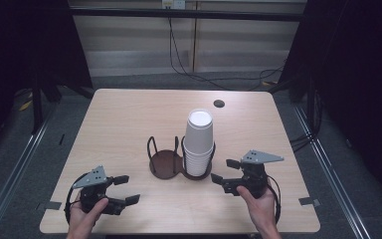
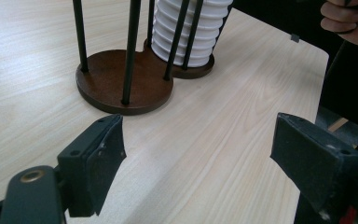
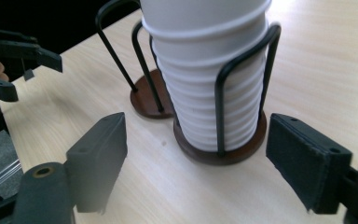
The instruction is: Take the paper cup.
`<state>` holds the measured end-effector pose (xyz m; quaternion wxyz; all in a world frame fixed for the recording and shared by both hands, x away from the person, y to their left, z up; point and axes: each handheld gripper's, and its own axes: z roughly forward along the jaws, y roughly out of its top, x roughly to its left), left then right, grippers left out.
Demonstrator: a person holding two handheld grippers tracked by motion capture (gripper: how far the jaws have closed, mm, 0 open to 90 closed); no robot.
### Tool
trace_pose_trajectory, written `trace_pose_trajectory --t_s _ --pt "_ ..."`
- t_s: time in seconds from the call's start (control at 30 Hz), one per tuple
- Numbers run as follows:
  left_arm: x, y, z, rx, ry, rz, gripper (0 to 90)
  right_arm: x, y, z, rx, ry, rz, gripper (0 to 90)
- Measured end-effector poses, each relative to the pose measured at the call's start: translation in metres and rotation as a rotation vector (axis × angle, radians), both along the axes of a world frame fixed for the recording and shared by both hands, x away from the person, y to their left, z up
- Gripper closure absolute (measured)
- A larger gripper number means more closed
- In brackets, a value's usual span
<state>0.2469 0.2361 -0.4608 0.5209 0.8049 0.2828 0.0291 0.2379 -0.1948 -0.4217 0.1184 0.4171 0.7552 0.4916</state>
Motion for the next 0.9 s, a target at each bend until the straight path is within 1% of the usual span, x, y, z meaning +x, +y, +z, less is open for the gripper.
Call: trace_pose_trajectory --t_s 0.07,0.13,0.23,0.27,0.43,0.47,0.53,0.57,0.77,0.9 --pt "-0.001 -0.001 0.0 0.0 0.001 -0.008 17.3 0.001 0.001 0.004 -0.005 0.0 0.022 19.0" --pt "-0.002 -0.002 0.0 0.009 -0.005 -0.011 17.3 0.003 0.003 0.009 -0.012 -0.01 0.046 18.5" --pt "-0.002 -0.003 0.0 0.014 -0.014 -0.016 17.3 0.007 0.009 0.016 -0.02 -0.021 0.072 22.2" --pt "-0.002 -0.004 0.0 0.014 -0.015 -0.017 17.3 0.008 0.011 0.018 -0.023 -0.023 0.078 22.0" --pt "-0.001 -0.005 0.0 0.021 -0.01 -0.018 17.3 0.018 0.016 0.026 -0.012 -0.028 0.102 19.6" --pt "0.0 -0.005 0.0 0.031 -0.015 -0.018 17.4 0.019 0.016 0.027 -0.007 -0.022 0.112 20.0" --pt "0.0 -0.005 -0.001 0.034 -0.016 -0.018 17.3 0.021 0.015 0.028 0.003 -0.034 0.124 22.9" --pt "0.001 -0.005 -0.001 0.039 -0.017 -0.02 17.3 0.021 0.015 0.029 -0.004 -0.034 0.122 22.6" --pt "0.0 -0.006 -0.001 0.035 -0.018 -0.024 17.3 0.027 0.015 0.038 -0.024 -0.021 0.14 20.5" --pt "0.0 -0.007 -0.001 0.035 -0.012 -0.026 17.4 0.034 0.013 0.045 -0.02 -0.01 0.169 19.1"
